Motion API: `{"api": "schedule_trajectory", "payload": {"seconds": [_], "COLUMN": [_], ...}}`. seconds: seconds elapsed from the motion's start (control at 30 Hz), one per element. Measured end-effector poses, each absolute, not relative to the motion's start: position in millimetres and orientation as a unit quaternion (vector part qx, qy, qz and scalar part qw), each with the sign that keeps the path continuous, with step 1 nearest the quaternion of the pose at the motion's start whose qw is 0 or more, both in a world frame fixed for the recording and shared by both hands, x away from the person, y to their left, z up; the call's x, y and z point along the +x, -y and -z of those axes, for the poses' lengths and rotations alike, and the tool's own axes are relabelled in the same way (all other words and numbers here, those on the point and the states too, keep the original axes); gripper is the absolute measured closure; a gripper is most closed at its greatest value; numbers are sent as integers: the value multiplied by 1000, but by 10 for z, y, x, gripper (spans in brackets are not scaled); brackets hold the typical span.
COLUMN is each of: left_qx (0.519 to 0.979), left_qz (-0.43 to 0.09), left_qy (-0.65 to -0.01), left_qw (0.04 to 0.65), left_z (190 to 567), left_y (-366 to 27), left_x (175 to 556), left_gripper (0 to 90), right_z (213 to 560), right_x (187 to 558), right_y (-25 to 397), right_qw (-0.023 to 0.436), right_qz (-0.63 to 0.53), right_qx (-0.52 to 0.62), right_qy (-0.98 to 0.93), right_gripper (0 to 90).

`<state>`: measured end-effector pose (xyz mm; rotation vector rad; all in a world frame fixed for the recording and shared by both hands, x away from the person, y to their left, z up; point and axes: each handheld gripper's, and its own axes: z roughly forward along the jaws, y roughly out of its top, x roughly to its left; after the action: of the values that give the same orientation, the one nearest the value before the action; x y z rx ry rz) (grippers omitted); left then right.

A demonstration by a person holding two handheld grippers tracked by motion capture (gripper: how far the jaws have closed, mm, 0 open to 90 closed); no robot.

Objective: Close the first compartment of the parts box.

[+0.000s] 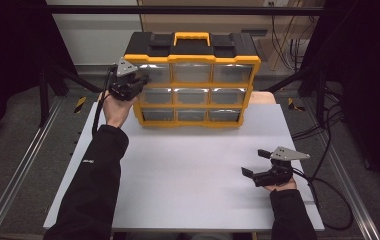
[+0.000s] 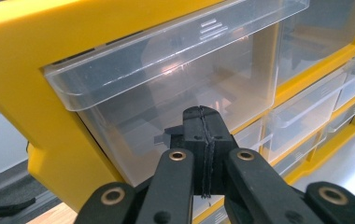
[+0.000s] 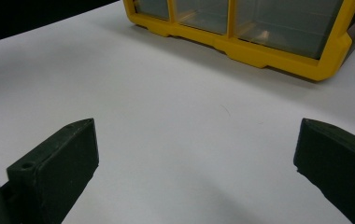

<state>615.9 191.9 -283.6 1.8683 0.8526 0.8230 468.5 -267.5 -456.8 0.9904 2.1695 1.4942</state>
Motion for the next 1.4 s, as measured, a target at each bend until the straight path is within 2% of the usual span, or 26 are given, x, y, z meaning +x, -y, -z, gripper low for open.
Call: {"api": "schedule_trajectory", "payload": {"seconds": [0.53,0.63,0.73,1.0,1.27,1.4], "left_qx": [754,753,749,745,735,734], "left_qz": [-327,-320,-312,-276,-262,-252], "left_qy": [-348,-346,-348,-359,-352,-353], "left_qw": [452,459,470,491,517,522], "left_z": [2829,2841,2857,2945,3057,3109], "left_y": [-1939,-1957,-1984,-2048,-2125,-2170], "left_x": [6099,6035,5962,5814,5628,5545], "left_gripper": [894,864,794,483,313,165], "right_z": [4563,4563,4564,4564,4559,4562], "right_x": [4682,4682,4683,4682,4681,4682], "right_y": [2678,2678,2677,2673,2677,2672], "right_qw": [162,162,162,161,161,161], "right_qz": [-527,-527,-527,-529,-532,-532], "right_qx": [348,348,349,349,348,348], "right_qy": [-758,-758,-758,-757,-755,-755], "right_gripper": [6,6,6,6,6,6]}}
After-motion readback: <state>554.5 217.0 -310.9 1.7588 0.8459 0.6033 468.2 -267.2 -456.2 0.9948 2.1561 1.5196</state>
